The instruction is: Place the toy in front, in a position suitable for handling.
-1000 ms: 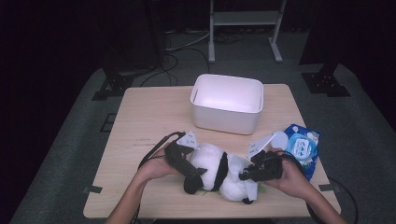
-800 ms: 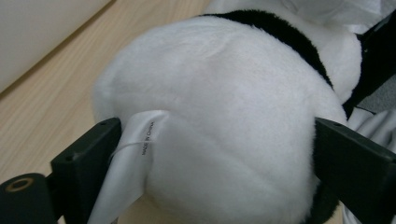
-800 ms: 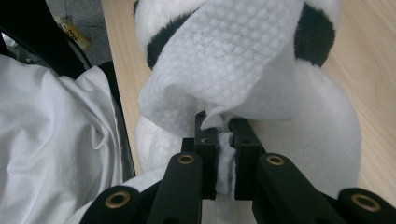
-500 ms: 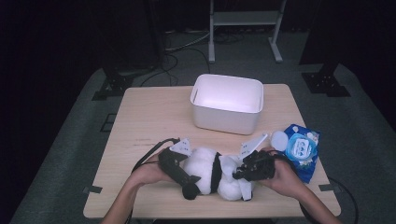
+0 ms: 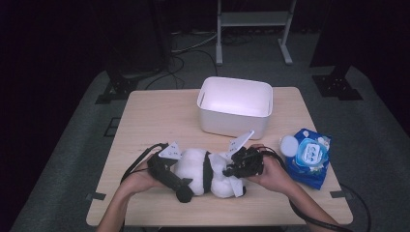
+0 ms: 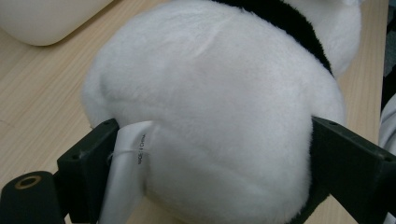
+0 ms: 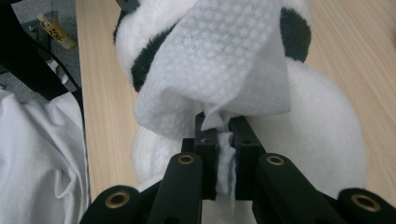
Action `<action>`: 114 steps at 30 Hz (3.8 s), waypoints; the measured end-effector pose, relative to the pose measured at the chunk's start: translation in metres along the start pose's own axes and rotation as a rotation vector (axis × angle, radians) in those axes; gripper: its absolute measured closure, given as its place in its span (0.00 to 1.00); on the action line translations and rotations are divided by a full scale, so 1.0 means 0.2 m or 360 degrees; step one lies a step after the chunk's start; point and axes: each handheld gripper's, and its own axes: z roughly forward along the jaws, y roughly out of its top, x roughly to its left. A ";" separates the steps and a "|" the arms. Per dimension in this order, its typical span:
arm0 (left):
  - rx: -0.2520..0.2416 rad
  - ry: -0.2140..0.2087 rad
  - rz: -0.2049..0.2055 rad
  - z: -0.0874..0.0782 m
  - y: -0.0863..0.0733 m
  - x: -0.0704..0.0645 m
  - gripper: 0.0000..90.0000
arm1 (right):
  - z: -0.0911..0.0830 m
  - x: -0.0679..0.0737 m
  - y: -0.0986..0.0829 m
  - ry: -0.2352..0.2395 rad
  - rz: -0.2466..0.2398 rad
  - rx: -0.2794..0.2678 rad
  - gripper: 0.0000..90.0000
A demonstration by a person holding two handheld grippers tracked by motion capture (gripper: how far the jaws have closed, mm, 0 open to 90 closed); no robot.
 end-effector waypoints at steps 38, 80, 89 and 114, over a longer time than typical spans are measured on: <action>-0.0098 -0.0026 0.0071 0.13 0.11 -0.09 0.10 | -0.21 -0.08 -0.11 -0.0130 0.0118 -0.0101 0.91; -0.0134 -0.0071 0.0029 0.13 0.09 -0.08 0.10 | -0.11 -0.10 0.08 -0.0071 0.0059 -0.0008 0.91; -0.0126 -0.0072 0.0028 0.13 0.09 -0.08 0.09 | -0.13 -0.08 0.08 -0.0080 0.0042 -0.0005 0.78; -0.0119 -0.0069 0.0032 0.13 0.09 -0.08 0.09 | -0.16 0.00 0.15 -0.0014 -0.0089 -0.0040 0.75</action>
